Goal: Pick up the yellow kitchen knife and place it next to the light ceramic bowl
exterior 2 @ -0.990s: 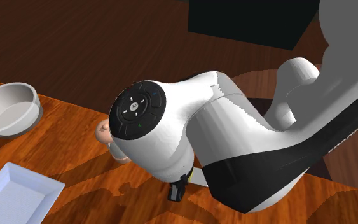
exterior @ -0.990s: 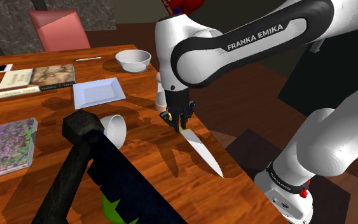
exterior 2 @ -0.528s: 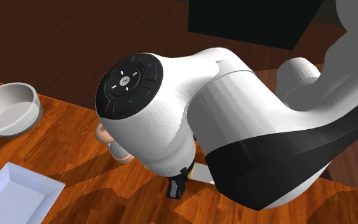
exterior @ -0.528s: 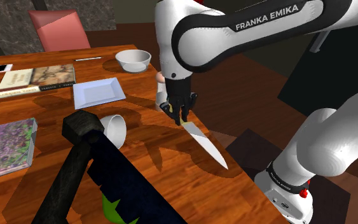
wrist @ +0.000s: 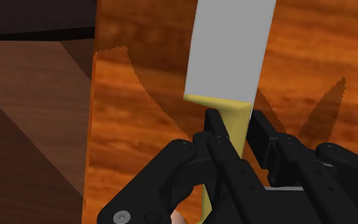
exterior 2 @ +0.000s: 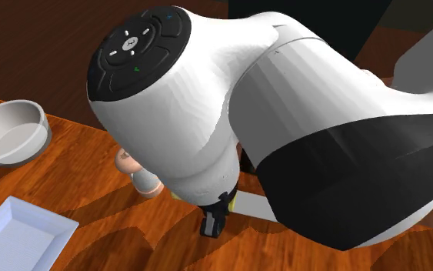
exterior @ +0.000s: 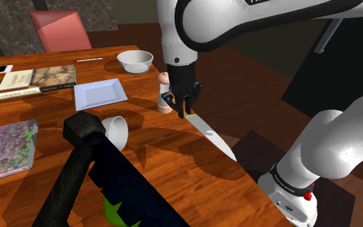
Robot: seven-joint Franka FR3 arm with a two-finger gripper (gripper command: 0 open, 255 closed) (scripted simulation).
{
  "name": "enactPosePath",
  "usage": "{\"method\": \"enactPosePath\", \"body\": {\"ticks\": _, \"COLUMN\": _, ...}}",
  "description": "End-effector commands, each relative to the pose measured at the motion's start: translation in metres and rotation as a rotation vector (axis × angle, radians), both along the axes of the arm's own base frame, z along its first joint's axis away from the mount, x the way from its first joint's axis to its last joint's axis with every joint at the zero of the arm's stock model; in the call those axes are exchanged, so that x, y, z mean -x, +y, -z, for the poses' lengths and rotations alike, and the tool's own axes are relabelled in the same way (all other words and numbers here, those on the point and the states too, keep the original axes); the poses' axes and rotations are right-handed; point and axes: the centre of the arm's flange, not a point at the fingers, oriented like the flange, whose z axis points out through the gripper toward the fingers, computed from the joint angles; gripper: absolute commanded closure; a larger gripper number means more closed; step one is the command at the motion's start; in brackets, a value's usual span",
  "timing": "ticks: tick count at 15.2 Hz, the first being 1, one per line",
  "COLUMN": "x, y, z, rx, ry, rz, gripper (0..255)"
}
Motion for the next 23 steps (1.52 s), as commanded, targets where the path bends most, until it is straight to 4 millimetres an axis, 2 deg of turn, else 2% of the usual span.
{"method": "enactPosePath", "body": {"ticks": 1, "x": 0.0, "y": -0.001, "z": -0.007, "rx": 0.0, "ry": 0.0, "rz": 0.0, "gripper": 255}}
{"method": "enactPosePath", "body": {"ticks": 23, "x": -0.258, "y": -0.134, "z": -0.007, "rx": 0.0, "ry": 0.0, "rz": 0.0, "gripper": 255}}
